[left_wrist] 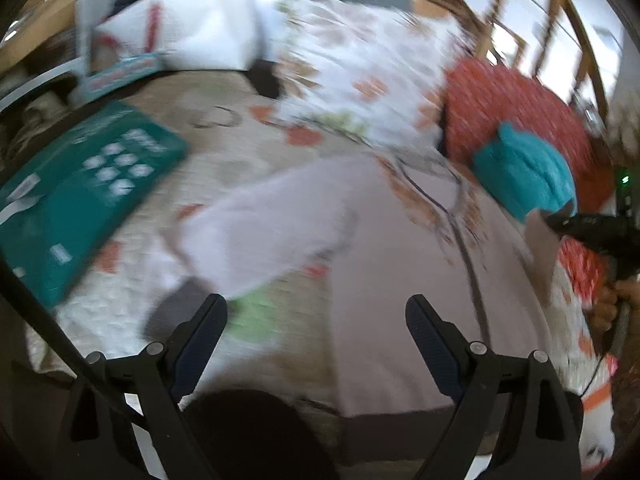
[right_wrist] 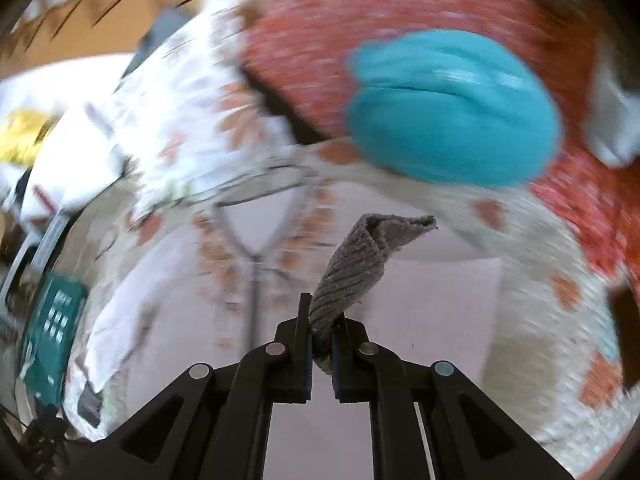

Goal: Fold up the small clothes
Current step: 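Grasp the grey cuff of the pink hoodie sleeve with the right gripper, then carry the held sleeve across the hoodie body with the right gripper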

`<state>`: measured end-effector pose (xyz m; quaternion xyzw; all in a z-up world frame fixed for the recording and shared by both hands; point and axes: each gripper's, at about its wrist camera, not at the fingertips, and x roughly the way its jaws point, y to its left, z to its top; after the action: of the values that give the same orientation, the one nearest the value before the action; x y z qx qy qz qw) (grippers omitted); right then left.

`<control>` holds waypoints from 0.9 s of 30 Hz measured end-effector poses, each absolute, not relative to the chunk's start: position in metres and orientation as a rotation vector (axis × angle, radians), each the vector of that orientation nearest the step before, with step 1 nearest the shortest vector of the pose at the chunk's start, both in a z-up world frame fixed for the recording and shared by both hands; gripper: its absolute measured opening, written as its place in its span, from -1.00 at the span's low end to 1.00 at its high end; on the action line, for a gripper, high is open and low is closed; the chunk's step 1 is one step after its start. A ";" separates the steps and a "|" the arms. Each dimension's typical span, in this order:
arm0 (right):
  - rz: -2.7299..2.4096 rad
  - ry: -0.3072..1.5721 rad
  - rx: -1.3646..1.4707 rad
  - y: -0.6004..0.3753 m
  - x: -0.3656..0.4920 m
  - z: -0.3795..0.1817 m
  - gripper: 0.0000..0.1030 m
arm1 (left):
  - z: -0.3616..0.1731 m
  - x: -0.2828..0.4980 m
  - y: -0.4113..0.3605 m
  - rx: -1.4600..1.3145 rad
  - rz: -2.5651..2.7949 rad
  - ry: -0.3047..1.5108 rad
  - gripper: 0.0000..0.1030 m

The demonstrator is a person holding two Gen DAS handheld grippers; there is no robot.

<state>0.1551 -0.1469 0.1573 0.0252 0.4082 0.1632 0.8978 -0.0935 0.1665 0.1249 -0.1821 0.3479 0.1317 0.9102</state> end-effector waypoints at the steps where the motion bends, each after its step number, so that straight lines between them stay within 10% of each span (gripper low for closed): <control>1: 0.368 0.854 0.038 -0.126 0.158 0.156 -0.85 | 0.125 -0.102 0.178 -0.392 0.290 0.705 0.75; 16: 0.577 1.063 -0.361 0.130 0.184 0.027 -0.84 | 0.106 -0.175 0.300 -0.519 0.534 0.681 0.75; 27: 0.869 1.044 -0.407 0.181 0.105 0.057 -0.66 | 0.106 -0.199 0.329 -0.587 0.617 0.645 0.75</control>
<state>0.1051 0.1805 0.0574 -0.1869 0.4794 0.3989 0.7590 -0.1993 0.3286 0.1060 -0.2796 0.3075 0.2941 0.8607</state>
